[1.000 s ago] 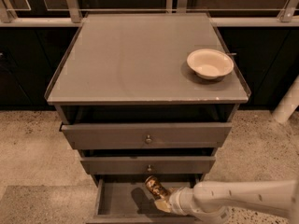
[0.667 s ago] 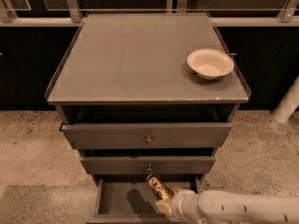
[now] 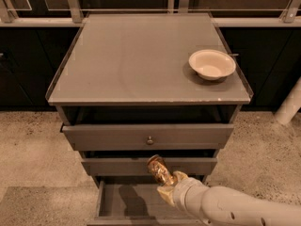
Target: Pick orange can from bottom drawer and place on counter
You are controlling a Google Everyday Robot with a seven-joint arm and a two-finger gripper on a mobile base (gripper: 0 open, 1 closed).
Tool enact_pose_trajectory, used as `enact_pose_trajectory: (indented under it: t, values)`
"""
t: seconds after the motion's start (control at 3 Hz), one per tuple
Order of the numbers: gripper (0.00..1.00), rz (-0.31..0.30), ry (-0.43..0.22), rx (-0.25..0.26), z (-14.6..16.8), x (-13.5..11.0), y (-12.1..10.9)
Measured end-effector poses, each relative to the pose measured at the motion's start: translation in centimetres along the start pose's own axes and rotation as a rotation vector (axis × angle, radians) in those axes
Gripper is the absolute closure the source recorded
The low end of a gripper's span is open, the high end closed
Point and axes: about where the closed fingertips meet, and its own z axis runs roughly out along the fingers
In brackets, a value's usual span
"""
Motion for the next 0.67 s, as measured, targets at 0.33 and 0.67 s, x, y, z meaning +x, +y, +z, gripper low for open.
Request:
enact_pose_trajectory:
  t: [0.33,0.67]
  values:
    - [1.0,-0.042,-0.019,0.039,-1.5,-2.3,-0.7]
    - [1.0,-0.078,-0.024,0.039,-2.9,-3.2,-1.1]
